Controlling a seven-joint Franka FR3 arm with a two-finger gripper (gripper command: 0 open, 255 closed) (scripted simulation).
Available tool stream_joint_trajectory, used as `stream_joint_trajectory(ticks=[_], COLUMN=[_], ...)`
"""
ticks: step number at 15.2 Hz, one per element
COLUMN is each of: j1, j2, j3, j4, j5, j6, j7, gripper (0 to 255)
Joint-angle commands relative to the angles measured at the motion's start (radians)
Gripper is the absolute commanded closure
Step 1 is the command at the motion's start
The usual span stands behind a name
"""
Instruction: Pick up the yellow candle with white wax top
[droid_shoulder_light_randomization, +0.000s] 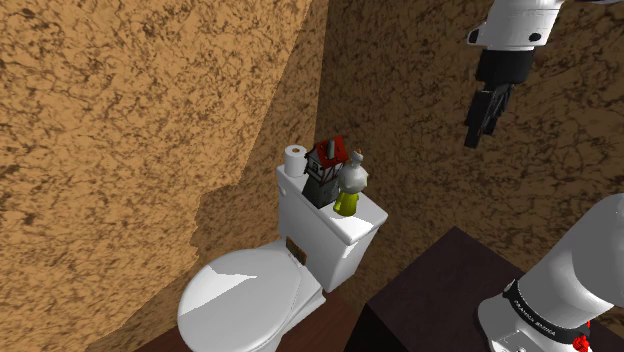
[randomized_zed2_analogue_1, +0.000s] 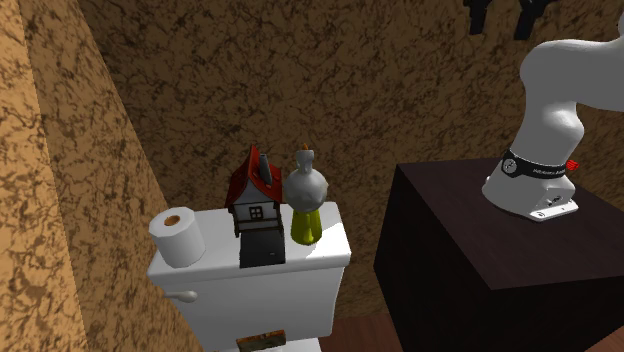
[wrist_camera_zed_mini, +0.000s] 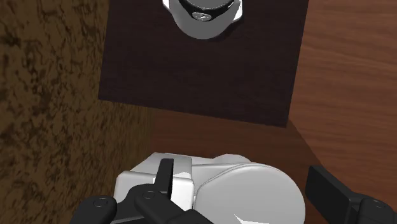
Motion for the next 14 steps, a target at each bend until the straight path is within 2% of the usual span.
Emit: stream_joint_trajectory(ticks=[1, 7, 14], j1=[0.0, 0.0, -0.003], j2=[0.0, 0.183, 0.429], j3=[0.0, -0.026, -0.045], j4=[0.0, 0.004, 0.073], j5=[0.0, -0.066, -0.13], j6=[0.0, 0.185, 0.375], j7=[0.0, -0.107, -0.209], gripper=[0, 0, 0])
